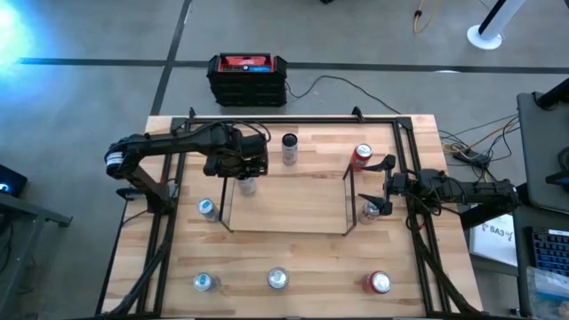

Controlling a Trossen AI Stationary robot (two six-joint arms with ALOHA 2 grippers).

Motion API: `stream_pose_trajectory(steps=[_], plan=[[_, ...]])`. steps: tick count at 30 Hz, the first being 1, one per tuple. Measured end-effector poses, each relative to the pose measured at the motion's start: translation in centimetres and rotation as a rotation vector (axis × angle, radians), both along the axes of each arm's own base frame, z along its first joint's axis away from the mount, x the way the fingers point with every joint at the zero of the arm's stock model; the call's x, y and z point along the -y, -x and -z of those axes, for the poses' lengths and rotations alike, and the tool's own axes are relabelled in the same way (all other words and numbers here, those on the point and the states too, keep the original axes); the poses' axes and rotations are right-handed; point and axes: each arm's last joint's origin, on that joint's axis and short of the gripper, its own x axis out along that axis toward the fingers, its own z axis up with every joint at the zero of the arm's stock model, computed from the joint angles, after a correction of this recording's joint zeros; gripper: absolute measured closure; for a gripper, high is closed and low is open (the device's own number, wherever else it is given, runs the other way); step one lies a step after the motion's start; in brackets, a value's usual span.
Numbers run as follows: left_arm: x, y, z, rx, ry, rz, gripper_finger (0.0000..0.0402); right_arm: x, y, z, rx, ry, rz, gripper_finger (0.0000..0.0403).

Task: Place canned beverage on shelf
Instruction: Put the left white-pink soda can on the shelf, then put the white-pink soda can on the shelf aligned with the white-pink soda can

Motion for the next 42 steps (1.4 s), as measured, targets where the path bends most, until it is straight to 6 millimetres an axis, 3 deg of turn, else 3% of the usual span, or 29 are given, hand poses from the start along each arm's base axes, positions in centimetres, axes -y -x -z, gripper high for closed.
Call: stream_pose_trajectory(steps=[15, 21, 26, 32, 42], plan=[[0.0, 0.2, -1.3, 0.006, -0.008, 0.002, 0.0045, 0.0, 0.0, 0.0, 0.000, -0.001, 0.000, 0.0005], [-0.3, 0.4, -3.4, 0.022, -0.123, 0.039, 0.0006, 0.0, 0.0, 0.0, 0.000, -0.001, 0.000, 0.0005], [-0.7, 0.3, -5.1, 0.033, -0.270, 0.069, 0.0010, 0.0, 0.0, 0.0, 0.000, 0.000, 0.000, 0.0005], [-2.2, -2.0, -4.1, 0.025, -0.315, 0.119, 0.0012, 0.0, 0.0, 0.0, 0.000, -0.001, 0.000, 0.0005], [-5.7, -8.1, -3.1, 0.027, -0.245, 0.241, 0.0012, 0.0, 0.0, 0.0, 0.000, -0.002, 0.000, 0.0005]])
